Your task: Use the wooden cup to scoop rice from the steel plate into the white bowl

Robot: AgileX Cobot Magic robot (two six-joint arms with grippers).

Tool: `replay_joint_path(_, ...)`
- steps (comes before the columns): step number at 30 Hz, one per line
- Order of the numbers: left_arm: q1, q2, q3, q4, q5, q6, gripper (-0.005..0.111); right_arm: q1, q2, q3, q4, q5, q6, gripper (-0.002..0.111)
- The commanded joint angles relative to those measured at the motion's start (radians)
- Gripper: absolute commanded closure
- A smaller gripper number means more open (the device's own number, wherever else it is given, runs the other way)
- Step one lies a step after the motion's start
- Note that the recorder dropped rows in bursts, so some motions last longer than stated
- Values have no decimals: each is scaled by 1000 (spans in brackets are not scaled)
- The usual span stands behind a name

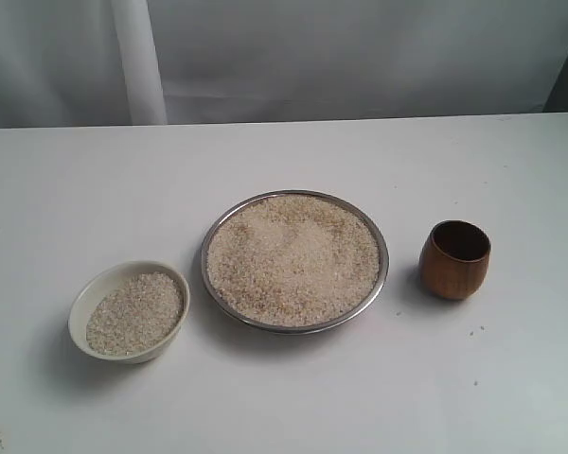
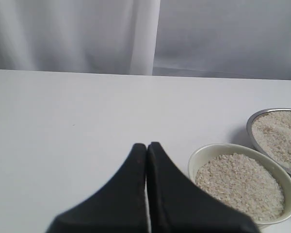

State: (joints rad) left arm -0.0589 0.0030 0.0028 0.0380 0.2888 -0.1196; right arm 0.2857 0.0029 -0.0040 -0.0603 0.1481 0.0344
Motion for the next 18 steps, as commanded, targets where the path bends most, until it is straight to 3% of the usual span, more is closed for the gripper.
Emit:
replay_joint_path(1, -4, -3, -3, -5, -3, -1, 107, -7, -3, 4, -7, -1, 4, 108)
replay_joint_path(14, -4, -3, -3, -5, -3, -3, 107, -7, -3, -2, 47, 8, 4, 108)
replay_joint_path(18, -4, -3, -3, -5, -3, -3, 107, -7, 18, -124, 45, 63, 4, 108)
